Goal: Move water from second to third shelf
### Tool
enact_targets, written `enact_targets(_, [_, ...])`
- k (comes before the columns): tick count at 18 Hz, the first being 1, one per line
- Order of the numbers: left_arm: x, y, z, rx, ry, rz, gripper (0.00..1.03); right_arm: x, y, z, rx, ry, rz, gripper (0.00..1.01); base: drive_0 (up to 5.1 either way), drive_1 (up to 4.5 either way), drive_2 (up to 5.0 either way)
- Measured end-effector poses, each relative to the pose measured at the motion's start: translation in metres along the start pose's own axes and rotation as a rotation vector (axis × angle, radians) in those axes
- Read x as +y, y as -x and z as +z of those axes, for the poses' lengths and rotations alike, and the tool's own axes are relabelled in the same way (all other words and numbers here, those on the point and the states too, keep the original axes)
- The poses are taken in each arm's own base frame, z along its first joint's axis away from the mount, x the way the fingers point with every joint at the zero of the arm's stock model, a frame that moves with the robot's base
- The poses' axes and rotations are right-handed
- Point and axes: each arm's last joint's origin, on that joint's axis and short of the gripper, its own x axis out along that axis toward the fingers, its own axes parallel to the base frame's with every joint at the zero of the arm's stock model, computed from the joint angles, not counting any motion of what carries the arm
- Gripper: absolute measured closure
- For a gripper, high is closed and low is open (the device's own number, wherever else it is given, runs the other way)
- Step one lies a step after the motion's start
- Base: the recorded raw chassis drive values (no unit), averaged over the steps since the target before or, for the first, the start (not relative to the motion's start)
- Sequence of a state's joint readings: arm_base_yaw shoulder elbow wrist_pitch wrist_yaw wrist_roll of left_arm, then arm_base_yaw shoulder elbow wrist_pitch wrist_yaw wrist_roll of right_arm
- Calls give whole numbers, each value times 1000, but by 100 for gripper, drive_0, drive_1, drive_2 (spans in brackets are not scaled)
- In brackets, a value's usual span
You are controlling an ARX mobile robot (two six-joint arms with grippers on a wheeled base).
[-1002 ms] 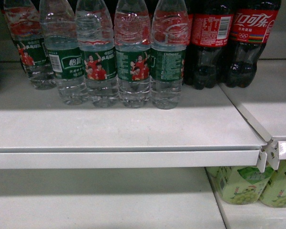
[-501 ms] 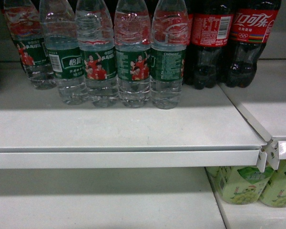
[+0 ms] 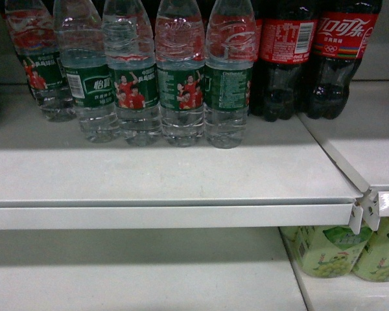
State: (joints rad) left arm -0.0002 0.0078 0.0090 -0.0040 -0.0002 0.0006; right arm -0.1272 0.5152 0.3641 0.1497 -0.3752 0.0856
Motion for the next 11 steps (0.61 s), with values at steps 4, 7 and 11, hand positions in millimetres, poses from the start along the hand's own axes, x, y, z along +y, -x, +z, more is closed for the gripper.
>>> enact_targets(4, [0,0,0,0,0,0,5,1,0,-1,6,-2,13,64,0,0,0])
enact_targets(7, [0,0,0,0,0,0,5,0,0,-1,7,-3,12,64,0,0,0])
enact_targets(11, [0,0,0,0,0,0,5,0,0,-1,7,-3,12,64,0,0,0])
